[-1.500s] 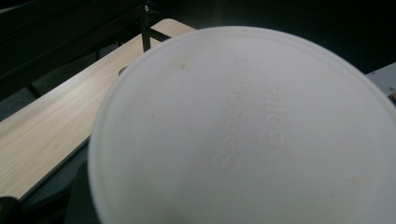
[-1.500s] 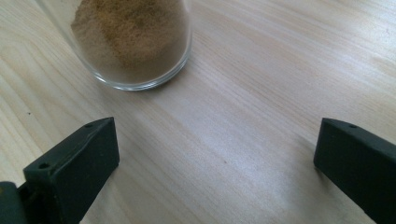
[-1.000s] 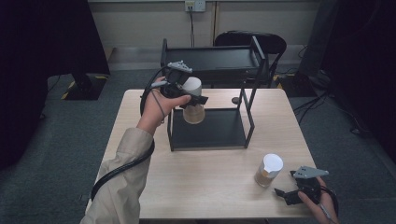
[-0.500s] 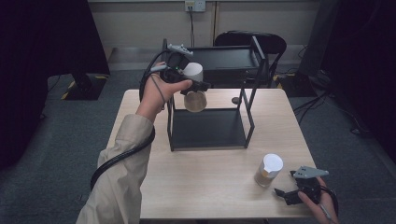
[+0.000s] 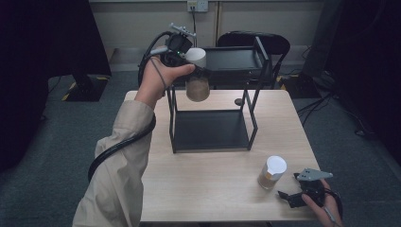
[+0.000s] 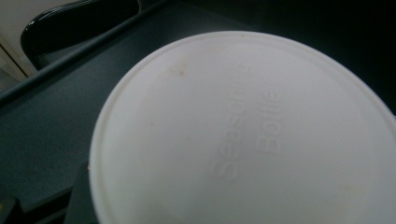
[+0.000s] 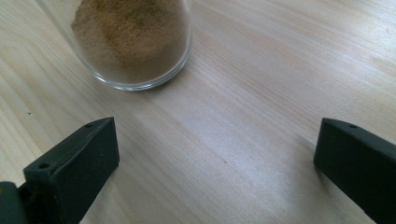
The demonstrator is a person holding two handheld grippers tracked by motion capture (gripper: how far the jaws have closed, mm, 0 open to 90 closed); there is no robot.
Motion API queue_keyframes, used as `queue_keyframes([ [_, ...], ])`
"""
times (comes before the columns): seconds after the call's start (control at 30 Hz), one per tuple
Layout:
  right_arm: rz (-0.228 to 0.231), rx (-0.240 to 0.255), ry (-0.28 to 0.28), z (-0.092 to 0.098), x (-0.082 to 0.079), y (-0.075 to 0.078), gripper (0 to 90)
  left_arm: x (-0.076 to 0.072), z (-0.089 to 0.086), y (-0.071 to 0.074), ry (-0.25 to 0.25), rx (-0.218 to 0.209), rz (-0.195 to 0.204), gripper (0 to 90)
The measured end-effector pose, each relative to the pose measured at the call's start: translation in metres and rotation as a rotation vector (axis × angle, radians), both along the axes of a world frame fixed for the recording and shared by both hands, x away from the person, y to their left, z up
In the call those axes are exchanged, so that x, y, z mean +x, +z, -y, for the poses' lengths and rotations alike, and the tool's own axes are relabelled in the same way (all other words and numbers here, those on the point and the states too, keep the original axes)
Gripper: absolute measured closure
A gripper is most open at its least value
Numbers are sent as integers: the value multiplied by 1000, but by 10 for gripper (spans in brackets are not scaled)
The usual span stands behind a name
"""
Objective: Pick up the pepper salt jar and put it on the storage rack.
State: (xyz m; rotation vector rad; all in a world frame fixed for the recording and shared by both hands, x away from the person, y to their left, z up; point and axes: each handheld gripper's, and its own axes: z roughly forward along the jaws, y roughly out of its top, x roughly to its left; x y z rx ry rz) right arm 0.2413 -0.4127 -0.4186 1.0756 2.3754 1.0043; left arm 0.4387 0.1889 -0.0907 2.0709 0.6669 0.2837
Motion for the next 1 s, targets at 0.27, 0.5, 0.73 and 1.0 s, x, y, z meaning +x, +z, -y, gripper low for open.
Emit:
queue_keyframes([
  [0.27, 1, 0, 1, 0, 0, 0, 0, 4, 4, 27, 2, 3, 15, 358],
  [0.5, 1, 0, 1, 0, 0, 0, 0, 12, 6, 45, 19, 4, 22, 357],
  [0.73, 1, 0, 2, 0, 0, 0, 0, 21, 6, 56, 37, 7, 31, 358],
  [1.0, 0, 0, 2, 0, 0, 0, 0, 37, 9, 60, 72, 19, 30, 358],
])
